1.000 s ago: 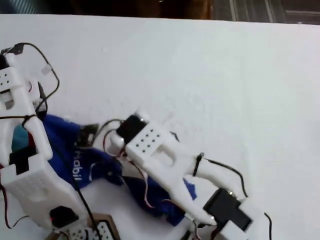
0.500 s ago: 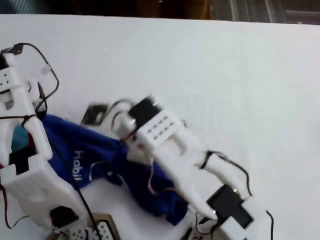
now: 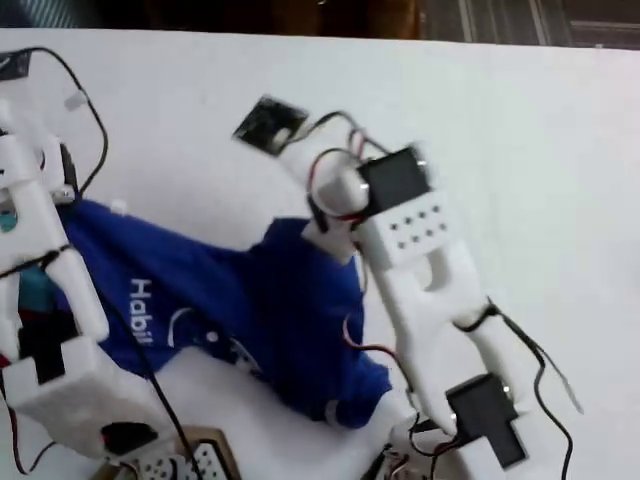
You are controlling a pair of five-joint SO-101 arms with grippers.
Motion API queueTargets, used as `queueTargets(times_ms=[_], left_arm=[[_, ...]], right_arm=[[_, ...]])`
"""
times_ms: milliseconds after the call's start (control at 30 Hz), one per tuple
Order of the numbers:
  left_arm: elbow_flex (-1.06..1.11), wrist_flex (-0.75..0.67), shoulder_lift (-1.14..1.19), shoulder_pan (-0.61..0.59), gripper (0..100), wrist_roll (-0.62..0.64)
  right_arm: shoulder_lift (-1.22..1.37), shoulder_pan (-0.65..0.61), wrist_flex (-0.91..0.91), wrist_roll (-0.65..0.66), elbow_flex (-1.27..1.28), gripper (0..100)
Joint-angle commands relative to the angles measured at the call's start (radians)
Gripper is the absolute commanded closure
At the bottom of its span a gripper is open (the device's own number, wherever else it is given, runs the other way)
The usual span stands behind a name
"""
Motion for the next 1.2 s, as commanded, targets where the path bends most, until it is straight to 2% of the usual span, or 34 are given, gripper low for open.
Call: queueTargets(times_ms=[0, 400, 567, 733, 833, 1000, 1167], left_arm=[[-0.002, 0.015, -0.138, 0.035, 97, -0.037], [0.042, 0.011, -0.517, 0.163, 97, -0.071], [0.125, 0.011, -0.554, 0.175, 97, -0.074], [0.286, 0.006, -0.554, 0.172, 97, -0.074], [0.367, -0.029, -0.554, 0.172, 97, -0.074], [0.441, -0.066, -0.559, 0.172, 97, -0.074], [0.446, -0.064, -0.555, 0.169, 97, -0.074]], right_arm=[[-0.067, 0.064, 0.022, 0.011, -0.08, 98.1], [-0.205, 0.13, 0.022, 0.005, -0.295, 98.1], [-0.189, 0.127, 0.019, -0.071, -0.175, 98.1], [-0.027, 0.119, -0.16, -0.166, 0.091, 98.0], [0.133, 0.067, -0.262, -0.199, 0.164, 97.8], [0.426, 0.027, -0.275, -0.198, 0.084, 96.8], [0.624, -0.004, -0.228, -0.166, -0.114, 86.1]])
